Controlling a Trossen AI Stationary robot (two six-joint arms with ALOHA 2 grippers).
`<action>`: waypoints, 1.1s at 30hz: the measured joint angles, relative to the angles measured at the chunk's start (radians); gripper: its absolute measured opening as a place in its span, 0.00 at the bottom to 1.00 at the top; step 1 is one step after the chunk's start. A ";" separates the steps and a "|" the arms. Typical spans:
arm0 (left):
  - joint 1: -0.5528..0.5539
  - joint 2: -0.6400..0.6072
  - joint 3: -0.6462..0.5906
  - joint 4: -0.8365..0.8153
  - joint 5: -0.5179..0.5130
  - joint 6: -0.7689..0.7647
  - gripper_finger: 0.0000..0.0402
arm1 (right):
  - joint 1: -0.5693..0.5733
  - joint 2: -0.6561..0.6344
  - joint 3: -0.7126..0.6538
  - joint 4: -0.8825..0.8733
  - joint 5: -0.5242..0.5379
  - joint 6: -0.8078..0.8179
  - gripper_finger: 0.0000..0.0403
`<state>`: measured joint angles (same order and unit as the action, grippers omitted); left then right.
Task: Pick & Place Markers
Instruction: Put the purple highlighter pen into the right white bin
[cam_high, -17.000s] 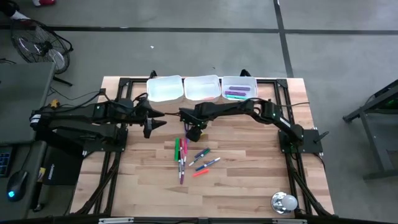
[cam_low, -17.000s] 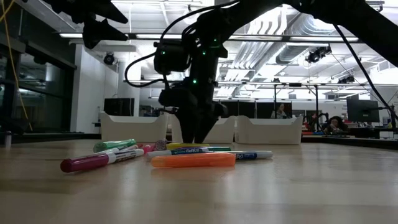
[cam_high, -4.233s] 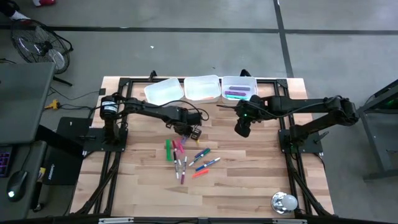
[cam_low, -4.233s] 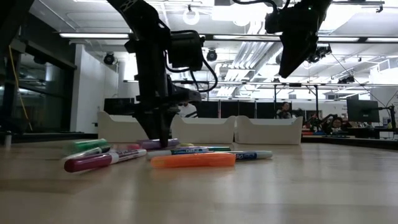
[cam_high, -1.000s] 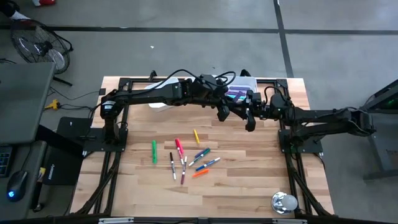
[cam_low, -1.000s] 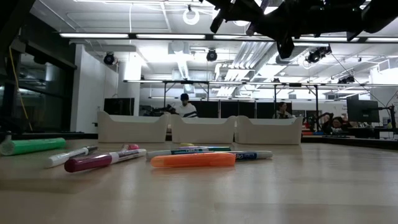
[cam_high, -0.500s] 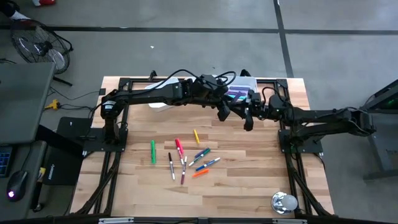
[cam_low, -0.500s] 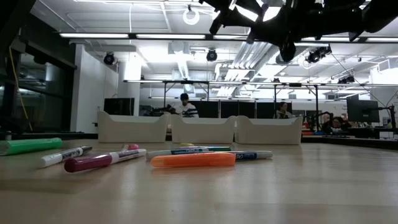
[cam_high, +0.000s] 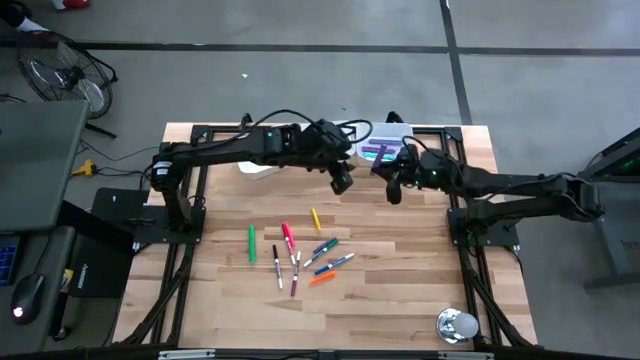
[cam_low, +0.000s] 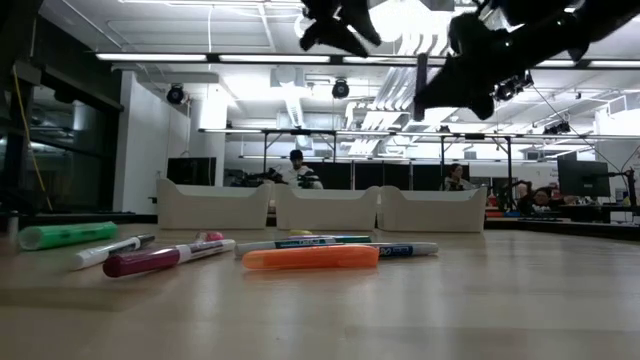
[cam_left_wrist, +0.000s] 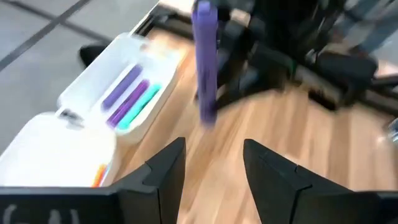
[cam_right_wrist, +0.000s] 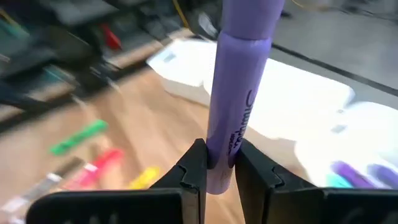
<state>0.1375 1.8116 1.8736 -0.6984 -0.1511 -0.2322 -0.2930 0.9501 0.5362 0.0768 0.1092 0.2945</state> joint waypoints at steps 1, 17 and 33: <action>0.000 -0.004 0.000 -0.034 -0.014 0.000 0.40 | -0.019 0.000 0.022 -0.059 0.005 -0.015 0.12; -0.058 -0.021 -0.002 -0.375 0.003 0.018 0.40 | -0.365 0.410 0.426 -0.675 -0.043 -0.357 0.12; -0.144 -0.043 -0.001 -0.516 -0.045 0.019 0.40 | -0.371 0.875 0.842 -1.121 0.214 -0.629 0.12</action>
<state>-0.0066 1.7682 1.8726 -1.2141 -0.1963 -0.2129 -0.6640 1.8254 1.3783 -1.0438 0.3234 -0.3343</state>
